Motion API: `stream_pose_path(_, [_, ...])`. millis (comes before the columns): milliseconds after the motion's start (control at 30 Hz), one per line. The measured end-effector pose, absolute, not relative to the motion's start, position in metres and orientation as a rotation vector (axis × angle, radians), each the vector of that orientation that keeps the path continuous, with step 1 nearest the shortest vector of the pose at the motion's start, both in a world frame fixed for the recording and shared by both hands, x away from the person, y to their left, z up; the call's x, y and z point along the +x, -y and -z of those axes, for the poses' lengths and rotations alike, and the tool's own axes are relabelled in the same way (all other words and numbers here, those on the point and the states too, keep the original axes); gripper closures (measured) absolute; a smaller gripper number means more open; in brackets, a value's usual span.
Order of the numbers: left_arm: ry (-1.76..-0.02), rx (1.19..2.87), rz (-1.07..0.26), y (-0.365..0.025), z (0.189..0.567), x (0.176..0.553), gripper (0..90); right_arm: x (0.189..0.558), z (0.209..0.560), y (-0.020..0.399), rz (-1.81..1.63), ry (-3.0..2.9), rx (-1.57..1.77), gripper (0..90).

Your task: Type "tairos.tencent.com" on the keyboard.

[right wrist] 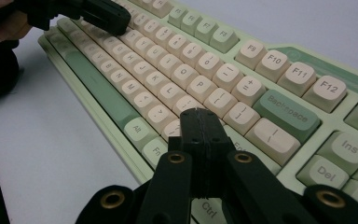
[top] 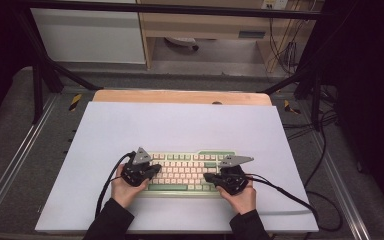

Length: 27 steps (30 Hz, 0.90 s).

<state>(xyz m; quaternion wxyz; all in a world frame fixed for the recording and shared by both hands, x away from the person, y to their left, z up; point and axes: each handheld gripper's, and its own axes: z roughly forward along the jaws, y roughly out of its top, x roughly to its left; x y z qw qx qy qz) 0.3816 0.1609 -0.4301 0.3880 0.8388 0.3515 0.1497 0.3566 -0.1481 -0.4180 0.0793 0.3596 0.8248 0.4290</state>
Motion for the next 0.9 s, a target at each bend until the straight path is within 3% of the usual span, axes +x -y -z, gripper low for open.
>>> stream_pose_path(900, [-0.9, 2.089, -0.367, -0.192, 0.416, 0.365, 89.9, 0.358, 0.415, 0.147, -1.324, -2.452, 1.088, 90.0])
